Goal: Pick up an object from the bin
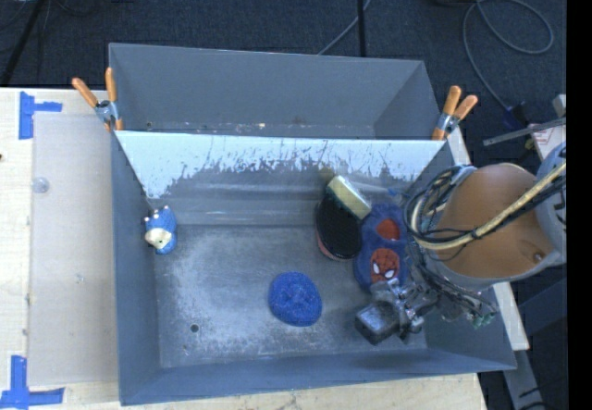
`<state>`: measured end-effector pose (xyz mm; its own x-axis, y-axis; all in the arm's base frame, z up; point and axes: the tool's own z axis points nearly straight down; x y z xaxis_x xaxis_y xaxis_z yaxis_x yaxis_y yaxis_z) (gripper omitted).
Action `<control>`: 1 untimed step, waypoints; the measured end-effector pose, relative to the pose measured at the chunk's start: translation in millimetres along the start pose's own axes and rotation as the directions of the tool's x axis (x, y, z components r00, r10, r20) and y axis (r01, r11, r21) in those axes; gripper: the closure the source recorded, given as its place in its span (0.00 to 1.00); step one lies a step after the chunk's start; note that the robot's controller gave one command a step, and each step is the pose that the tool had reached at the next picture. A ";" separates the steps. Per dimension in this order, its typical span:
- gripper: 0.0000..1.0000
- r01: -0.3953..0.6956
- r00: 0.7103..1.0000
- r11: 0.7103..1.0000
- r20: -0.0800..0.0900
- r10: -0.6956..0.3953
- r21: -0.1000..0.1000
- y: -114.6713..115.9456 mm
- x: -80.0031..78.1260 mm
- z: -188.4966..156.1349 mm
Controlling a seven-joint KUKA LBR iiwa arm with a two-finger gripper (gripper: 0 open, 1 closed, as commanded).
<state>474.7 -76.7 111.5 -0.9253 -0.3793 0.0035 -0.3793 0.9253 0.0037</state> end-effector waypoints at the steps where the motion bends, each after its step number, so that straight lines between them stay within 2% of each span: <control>1: 1.00 0.000 1.000 1.000 0.000 0.000 0.000 0.1 -0.1 -9.2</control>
Offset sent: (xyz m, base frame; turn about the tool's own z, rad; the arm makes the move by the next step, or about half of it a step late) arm -0.0002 -0.0001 0.0651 0.0000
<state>474.8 -76.6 120.7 -0.9252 -0.3794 0.0040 -0.3794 0.9252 0.0040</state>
